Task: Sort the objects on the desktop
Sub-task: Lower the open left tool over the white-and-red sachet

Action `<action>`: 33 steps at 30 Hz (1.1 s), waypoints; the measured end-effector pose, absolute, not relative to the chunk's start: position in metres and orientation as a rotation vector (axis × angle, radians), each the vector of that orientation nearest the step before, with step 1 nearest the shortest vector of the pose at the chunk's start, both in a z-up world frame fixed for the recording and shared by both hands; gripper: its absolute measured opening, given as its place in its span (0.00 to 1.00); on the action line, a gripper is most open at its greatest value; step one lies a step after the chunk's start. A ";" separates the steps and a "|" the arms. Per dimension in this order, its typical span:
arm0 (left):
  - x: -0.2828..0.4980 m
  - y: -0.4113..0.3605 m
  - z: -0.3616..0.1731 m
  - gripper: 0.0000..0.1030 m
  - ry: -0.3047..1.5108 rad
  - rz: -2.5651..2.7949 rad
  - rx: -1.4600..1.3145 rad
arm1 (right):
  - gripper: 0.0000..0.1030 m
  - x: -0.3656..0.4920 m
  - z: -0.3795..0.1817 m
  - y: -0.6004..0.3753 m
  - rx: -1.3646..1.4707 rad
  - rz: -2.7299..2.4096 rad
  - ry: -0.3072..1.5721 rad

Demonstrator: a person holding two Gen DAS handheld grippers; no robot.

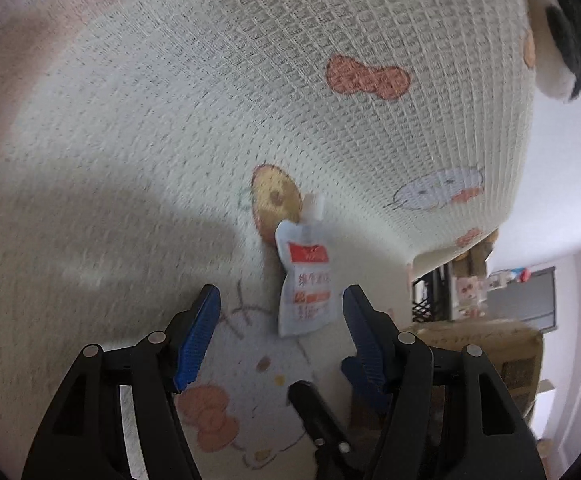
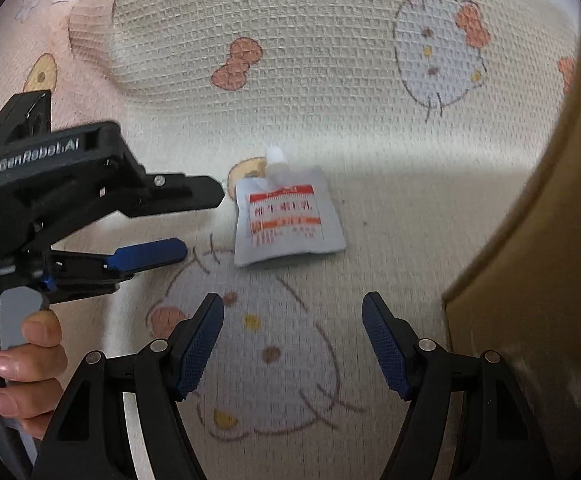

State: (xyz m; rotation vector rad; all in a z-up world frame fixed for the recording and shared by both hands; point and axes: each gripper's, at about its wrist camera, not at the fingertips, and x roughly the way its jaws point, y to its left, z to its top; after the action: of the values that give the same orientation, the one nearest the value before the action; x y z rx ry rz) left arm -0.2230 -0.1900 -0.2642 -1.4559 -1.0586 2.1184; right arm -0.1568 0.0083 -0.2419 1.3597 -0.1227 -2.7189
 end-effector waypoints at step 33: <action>-0.264 -0.120 -0.259 0.12 -0.623 2.171 -1.663 | 0.67 -0.144 -0.245 0.029 1.384 -2.626 -0.246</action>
State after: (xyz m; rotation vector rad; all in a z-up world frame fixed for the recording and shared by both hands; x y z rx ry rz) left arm -0.2644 -0.1203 -0.2585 -1.6634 -0.6234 2.1708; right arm -0.1444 0.0290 -0.2449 1.3839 -0.2459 -2.6259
